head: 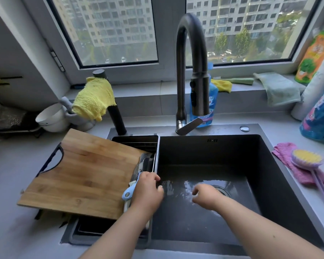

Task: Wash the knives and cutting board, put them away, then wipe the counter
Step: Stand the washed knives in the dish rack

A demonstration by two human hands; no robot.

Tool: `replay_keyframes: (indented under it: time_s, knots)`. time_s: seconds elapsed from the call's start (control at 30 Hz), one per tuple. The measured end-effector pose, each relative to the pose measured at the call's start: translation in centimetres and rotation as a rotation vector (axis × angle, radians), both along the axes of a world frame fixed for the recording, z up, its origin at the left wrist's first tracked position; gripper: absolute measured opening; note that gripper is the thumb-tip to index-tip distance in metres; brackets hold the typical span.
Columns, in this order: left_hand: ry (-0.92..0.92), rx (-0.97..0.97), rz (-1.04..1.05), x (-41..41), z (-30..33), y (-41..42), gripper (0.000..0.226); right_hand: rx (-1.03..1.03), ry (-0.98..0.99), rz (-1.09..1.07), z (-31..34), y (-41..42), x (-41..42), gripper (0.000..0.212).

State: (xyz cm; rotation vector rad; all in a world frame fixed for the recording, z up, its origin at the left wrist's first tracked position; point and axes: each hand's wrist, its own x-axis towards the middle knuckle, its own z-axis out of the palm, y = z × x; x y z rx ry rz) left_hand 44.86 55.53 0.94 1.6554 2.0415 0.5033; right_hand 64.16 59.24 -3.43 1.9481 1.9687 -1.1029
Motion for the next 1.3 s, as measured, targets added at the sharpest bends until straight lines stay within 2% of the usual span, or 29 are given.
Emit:
replay_keyframes:
  time_s: [0.1,0.17,0.27,0.3,0.37,0.43,0.53,0.63,0.7,0.77,0.8,0.93,1.03,1.23,1.3]
  knots:
    - [-0.004,-0.037,0.146,-2.0,0.1,-0.5,0.019,0.116,0.025,-0.084,-0.2,0.2,-0.3,0.005]
    - [-0.014,-0.073,0.233,-3.2,0.3,-0.9,0.018,0.142,0.045,-0.126,-0.3,0.5,-0.6,0.020]
    - [-0.016,-0.123,0.310,-4.8,0.3,-1.3,0.013,0.025,0.113,-0.081,0.1,0.5,-1.6,0.012]
    - [-0.013,-0.127,0.314,-5.3,0.2,-1.4,0.010,-0.029,0.130,-0.075,0.0,0.5,-1.9,0.018]
    - [-0.011,-0.148,0.286,-6.1,0.0,-1.6,0.009,-0.047,0.145,-0.080,-0.2,0.7,-2.4,0.032]
    - [-0.006,-0.202,0.271,-6.7,-0.3,-1.8,0.013,0.018,0.167,-0.100,-0.2,0.8,-3.2,0.025]
    - [0.097,-0.353,0.205,-7.1,-1.1,-2.1,0.012,0.063,0.175,-0.119,-0.1,0.7,-4.3,0.013]
    - [0.195,-0.453,0.104,-6.7,-1.8,-2.4,0.028,0.074,0.140,-0.096,-0.2,0.4,-5.0,0.014]
    - [0.263,-0.455,0.081,-6.4,-2.0,-2.4,0.038,0.075,0.132,-0.084,-0.1,0.2,-5.3,0.014]
    - [0.309,-0.440,0.067,-6.1,-1.9,-2.3,0.035,0.062,0.143,-0.079,0.0,0.0,-5.5,0.015]
    - [0.306,-0.427,0.061,-6.0,-1.9,-2.3,0.030,0.054,0.153,-0.082,0.1,-0.1,-5.5,0.015]
    - [0.282,-0.370,0.054,-5.8,-1.8,-2.1,0.040,0.044,0.162,-0.096,0.1,-0.2,-5.9,0.021]
    - [0.218,-0.347,0.070,-5.5,-1.6,-2.1,0.063,0.042,0.166,-0.108,0.2,-0.3,-6.1,0.020]
    - [0.223,-0.364,0.143,-5.2,-1.3,-2.0,0.016,0.033,0.178,-0.134,0.1,-0.5,-6.4,0.019]
    - [0.225,-0.388,0.158,-5.1,-1.3,-2.0,0.011,0.027,0.182,-0.136,0.0,-0.5,-6.4,0.018]
